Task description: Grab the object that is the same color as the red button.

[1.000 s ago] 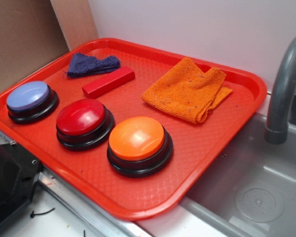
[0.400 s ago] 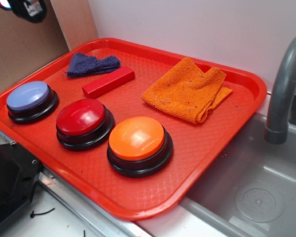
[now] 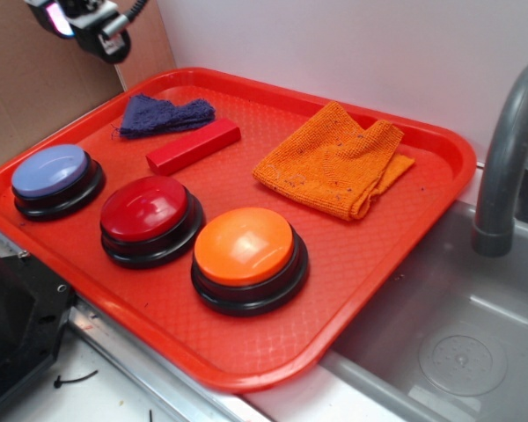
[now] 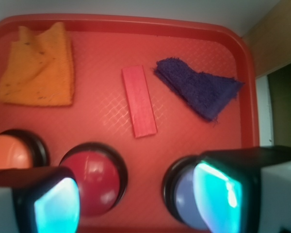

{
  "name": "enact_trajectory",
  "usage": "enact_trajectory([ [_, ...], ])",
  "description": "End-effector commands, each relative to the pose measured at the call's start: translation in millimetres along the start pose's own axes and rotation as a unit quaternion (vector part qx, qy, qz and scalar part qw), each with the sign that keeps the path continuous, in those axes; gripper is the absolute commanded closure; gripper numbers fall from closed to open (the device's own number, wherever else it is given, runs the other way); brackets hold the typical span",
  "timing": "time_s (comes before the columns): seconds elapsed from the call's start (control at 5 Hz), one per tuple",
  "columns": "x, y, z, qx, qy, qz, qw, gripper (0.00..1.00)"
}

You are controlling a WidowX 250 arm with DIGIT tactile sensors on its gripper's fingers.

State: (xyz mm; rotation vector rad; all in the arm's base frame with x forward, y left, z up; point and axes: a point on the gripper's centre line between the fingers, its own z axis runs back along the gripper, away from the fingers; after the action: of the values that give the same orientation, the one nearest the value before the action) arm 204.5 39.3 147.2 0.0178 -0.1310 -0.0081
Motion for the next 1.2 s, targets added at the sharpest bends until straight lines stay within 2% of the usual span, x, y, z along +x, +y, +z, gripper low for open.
enact_trajectory([
  [0.0, 45, 28, -64, 0.014, 0.017, 0.024, 0.999, 0.0],
  [0.2, 55, 25, -88, 0.024, 0.034, 0.029, 0.999, 0.0],
  [0.6, 60, -1, -114, 0.016, 0.041, -0.01, 0.999, 0.0],
  [0.8, 57, -1, -125, 0.027, 0.055, -0.007, 0.998, 0.0],
  [1.0, 51, 9, -137, 0.033, 0.075, 0.006, 0.997, 0.0],
])
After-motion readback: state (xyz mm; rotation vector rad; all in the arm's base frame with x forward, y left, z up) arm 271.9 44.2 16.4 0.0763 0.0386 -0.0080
